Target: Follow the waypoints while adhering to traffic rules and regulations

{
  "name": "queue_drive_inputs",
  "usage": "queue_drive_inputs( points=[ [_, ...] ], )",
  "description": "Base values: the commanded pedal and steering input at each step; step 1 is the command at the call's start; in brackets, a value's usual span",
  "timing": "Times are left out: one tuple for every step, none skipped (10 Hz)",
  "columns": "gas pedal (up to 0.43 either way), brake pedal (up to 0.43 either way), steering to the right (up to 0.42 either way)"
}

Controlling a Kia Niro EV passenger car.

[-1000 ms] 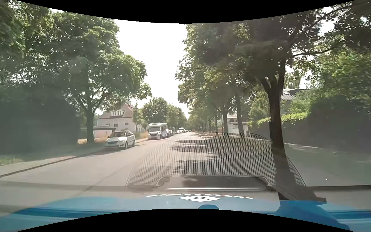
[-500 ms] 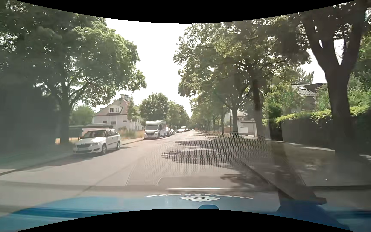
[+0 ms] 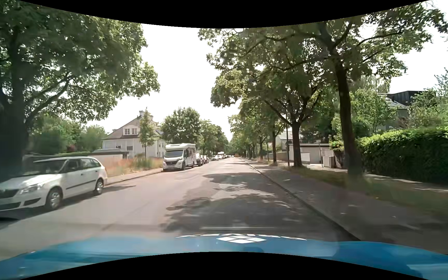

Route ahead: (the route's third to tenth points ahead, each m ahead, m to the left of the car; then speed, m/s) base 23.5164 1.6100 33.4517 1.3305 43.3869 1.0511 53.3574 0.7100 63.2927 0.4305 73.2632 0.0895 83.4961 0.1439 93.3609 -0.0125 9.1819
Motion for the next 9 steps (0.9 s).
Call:
queue_drive_inputs(
  points=[
    [0.177,0.0,0.0],
    [0.177,0.0,0.002],
    [0.177,0.0,0.003],
    [0.177,0.0,0.003],
    [0.177,0.0,0.005],
    [0.169,0.0,0.005],
    [0.169,0.0,0.005],
    [0.169,0.0,0.004],
    [0.169,0.0,0.003]
  ],
)
